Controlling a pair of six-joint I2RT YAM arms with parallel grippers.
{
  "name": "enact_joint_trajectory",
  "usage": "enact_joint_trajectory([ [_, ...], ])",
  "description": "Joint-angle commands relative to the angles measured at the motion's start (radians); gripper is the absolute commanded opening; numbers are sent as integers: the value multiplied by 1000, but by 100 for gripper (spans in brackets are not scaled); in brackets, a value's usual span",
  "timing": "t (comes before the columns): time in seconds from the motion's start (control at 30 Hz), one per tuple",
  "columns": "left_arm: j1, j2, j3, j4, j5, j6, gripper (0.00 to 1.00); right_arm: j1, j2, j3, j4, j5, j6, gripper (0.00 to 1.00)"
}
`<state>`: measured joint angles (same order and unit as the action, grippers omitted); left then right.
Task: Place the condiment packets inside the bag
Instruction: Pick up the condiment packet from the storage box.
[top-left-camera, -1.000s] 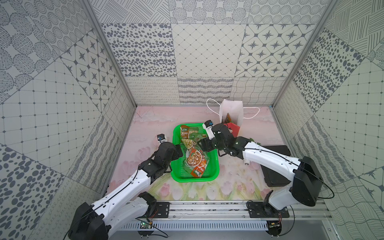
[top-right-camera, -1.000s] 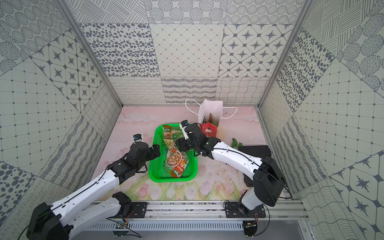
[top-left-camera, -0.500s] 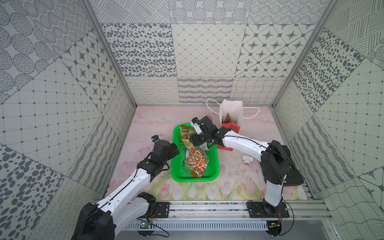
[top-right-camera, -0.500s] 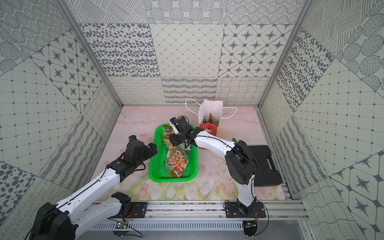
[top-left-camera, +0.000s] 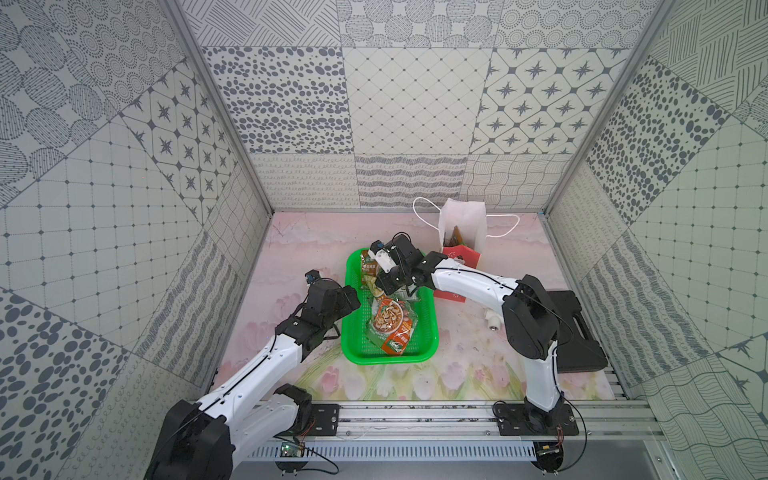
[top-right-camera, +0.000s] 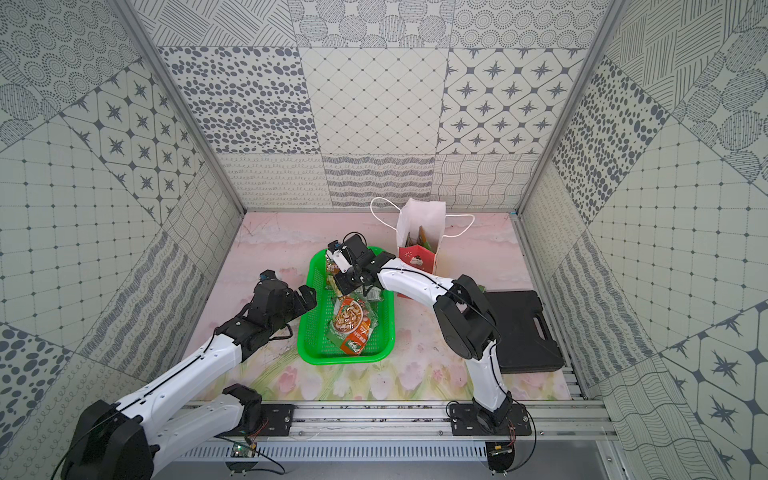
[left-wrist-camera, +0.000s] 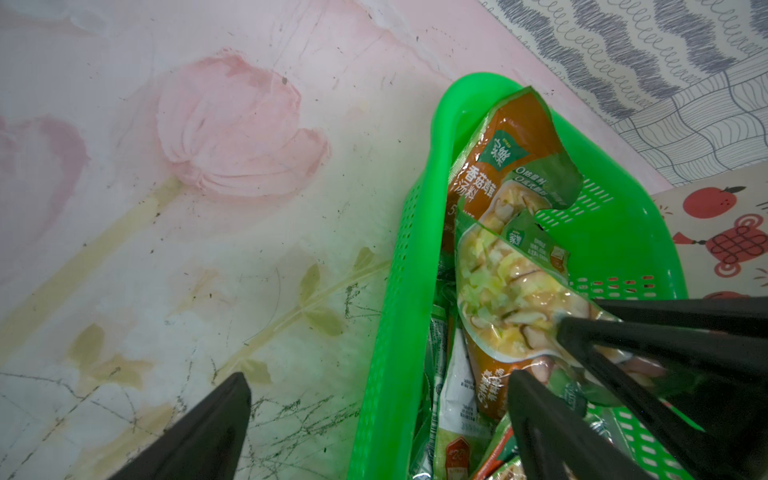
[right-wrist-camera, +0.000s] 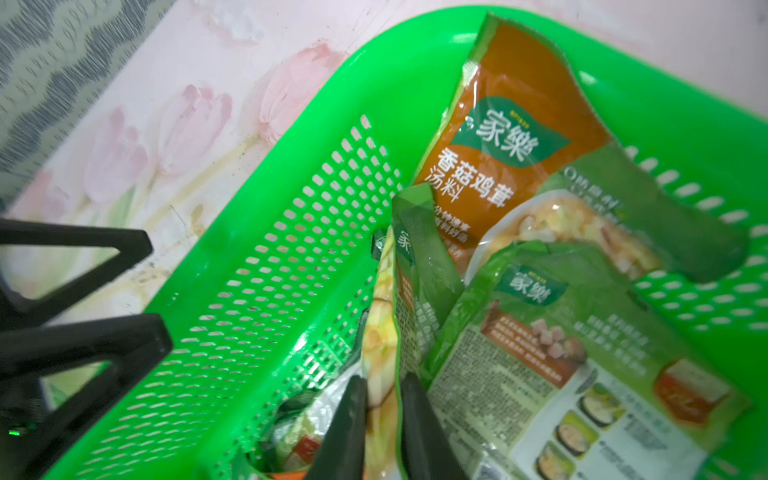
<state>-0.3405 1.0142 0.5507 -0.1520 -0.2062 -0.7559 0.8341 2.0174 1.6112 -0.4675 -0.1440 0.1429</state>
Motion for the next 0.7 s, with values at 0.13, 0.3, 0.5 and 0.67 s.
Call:
enact_joint_trajectory([
  [0.13,5,-1,2,52,47,12,99,86,-78,16,-8,305,-61,0],
  [0.3,5,-15,-11,68,56,22,99,141,-191,25,-4,432,-70,0],
  [0.5,5,-45,-23,78,57,29,99,146,-296,32,-2,479,1,0],
  [0.67,5,-53,-26,78,60,35,99,146,-362,39,-2,503,43,0],
])
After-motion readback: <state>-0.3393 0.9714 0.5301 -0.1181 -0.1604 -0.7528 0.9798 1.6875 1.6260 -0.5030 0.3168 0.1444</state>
